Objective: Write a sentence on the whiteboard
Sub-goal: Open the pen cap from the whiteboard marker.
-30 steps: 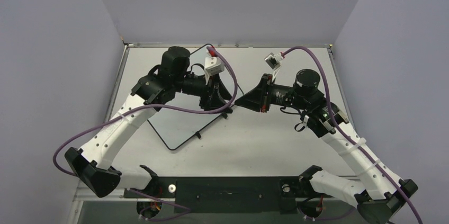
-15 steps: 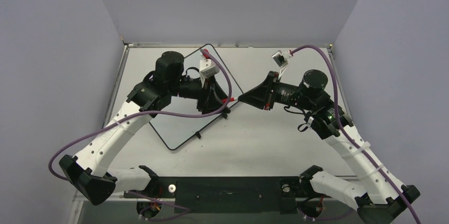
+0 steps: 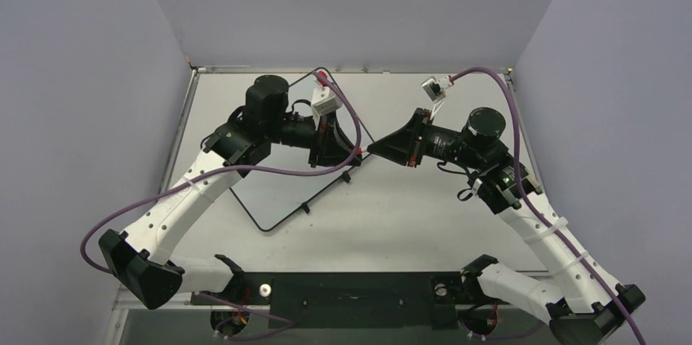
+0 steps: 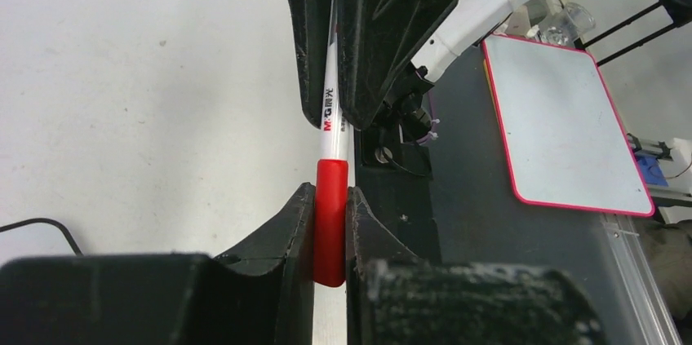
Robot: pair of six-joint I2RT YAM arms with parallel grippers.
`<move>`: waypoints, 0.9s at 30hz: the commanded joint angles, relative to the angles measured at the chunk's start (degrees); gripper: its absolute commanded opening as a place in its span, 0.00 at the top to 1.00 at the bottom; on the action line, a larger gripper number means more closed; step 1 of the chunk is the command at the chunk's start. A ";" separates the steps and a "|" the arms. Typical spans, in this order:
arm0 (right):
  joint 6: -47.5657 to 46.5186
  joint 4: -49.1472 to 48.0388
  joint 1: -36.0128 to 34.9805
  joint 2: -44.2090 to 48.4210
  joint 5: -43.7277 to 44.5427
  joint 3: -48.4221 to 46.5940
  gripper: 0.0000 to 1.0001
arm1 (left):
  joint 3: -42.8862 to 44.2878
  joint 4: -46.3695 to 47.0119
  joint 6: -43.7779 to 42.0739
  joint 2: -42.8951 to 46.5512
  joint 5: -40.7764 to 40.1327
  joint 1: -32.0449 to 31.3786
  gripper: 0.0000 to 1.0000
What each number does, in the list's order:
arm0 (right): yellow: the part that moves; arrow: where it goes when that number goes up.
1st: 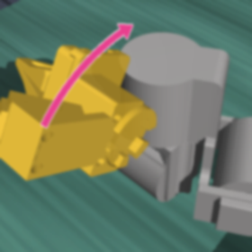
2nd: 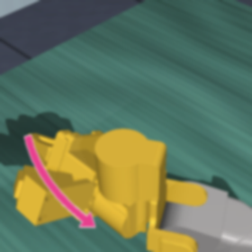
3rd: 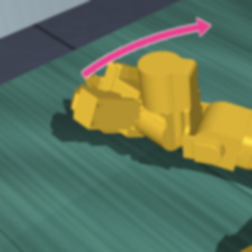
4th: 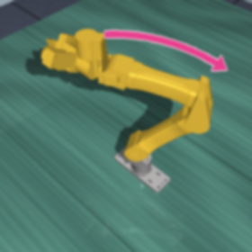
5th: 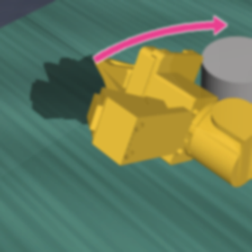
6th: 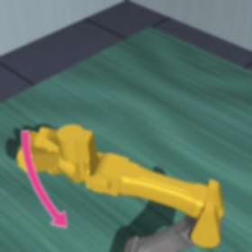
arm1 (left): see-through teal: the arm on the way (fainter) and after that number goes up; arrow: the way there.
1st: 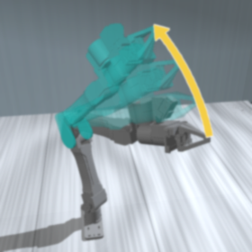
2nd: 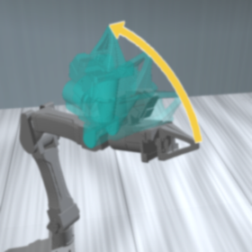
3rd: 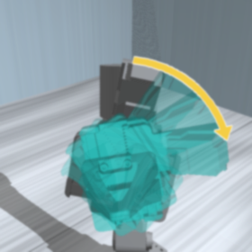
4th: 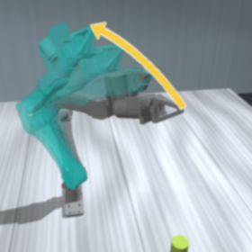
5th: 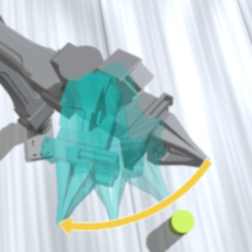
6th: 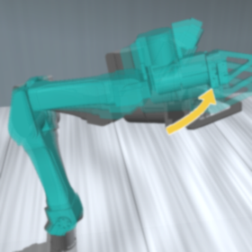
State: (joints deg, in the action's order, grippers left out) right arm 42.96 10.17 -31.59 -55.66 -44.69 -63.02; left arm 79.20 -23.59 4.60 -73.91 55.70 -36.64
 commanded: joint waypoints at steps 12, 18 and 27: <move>1.85 -2.63 5.34 1.63 -1.82 3.18 1.00 | -6.80 5.53 -12.33 3.26 -13.53 -0.37 1.00; 2.34 -1.06 9.26 1.87 -2.51 4.25 1.00 | -14.72 14.75 -13.40 8.02 -17.32 -0.60 1.00; -5.16 11.22 15.41 3.02 4.92 1.68 1.00 | -18.69 18.62 -13.86 8.42 -28.84 -2.89 1.00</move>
State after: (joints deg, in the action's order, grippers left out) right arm 44.23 12.73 -18.09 -54.39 -46.39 -58.50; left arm 62.30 -11.14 -8.64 -66.72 34.30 -38.35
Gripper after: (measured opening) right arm 0.102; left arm 0.115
